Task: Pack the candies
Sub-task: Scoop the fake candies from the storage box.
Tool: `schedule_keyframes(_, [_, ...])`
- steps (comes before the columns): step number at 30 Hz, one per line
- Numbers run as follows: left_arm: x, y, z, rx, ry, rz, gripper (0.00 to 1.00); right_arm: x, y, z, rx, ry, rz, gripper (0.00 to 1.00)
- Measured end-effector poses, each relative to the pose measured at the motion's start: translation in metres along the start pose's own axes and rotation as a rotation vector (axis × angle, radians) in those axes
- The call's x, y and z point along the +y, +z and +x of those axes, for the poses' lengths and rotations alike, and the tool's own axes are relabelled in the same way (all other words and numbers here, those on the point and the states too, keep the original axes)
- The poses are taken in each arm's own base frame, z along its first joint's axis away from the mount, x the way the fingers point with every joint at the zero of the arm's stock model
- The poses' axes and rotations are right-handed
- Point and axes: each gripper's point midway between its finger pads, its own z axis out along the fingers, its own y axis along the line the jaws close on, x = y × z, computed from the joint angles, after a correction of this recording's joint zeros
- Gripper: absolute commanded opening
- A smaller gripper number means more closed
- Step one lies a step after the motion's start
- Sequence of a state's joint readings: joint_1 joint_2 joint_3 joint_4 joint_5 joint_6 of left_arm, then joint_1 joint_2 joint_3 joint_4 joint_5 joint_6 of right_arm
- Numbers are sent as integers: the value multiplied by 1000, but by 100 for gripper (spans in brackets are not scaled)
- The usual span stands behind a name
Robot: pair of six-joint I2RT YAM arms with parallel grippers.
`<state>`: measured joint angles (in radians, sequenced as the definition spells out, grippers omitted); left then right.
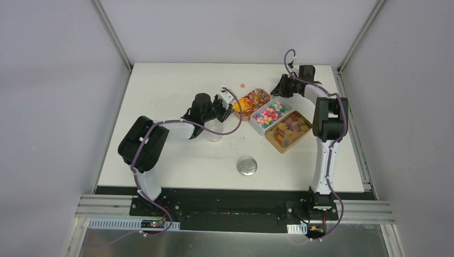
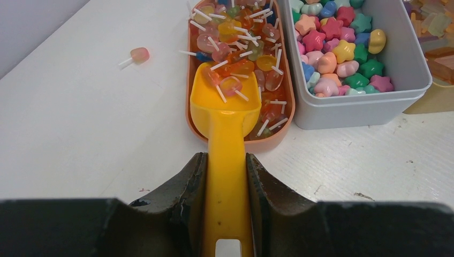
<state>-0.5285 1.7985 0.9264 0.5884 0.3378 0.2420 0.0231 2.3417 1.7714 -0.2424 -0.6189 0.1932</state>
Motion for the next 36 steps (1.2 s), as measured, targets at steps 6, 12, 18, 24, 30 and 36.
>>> schedule_keyframes(6, [0,0,0,-6,-11,-1,0,0,1,1,-1,7,-1,25])
schedule_keyframes(12, [1,-5,-1,-12,-12,-9,0,-1,1,2,0,12,0,25])
schedule_keyframes(18, [4,-11,-5,-29,-11,-18,0,0,1,1,-2,16,-1,25])
schedule_keyframes(24, [3,-11,-6,-34,-10,-18,0,-1,1,2,-3,18,0,25])
schedule_keyframes(30, [2,-17,-8,-45,-5,-20,0,-1,1,2,-4,19,0,25])
schedule_keyframes(36, [1,-23,-17,-62,2,-24,0,-1,1,2,-4,21,0,26])
